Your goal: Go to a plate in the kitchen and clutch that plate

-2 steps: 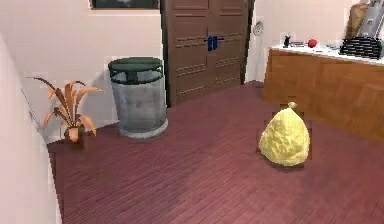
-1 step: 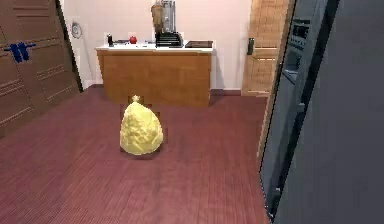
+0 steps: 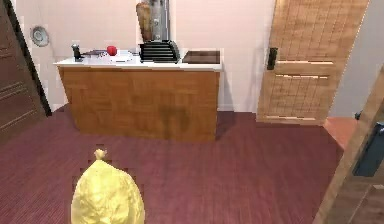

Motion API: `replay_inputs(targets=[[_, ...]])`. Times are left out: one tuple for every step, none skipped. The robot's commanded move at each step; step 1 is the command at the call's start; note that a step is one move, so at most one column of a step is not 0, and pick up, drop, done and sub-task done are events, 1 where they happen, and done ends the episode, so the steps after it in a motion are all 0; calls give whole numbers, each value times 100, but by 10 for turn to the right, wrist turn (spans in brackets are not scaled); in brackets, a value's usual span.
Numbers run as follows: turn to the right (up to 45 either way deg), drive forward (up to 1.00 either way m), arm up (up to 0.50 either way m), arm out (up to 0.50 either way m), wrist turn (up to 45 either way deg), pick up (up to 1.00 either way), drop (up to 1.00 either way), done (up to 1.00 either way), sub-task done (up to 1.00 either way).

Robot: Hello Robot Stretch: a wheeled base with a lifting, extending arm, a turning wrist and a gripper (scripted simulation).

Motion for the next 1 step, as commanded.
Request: replay_inputs(targets=[[0, 100, 0, 0, 0, 0, 0, 0, 0]])
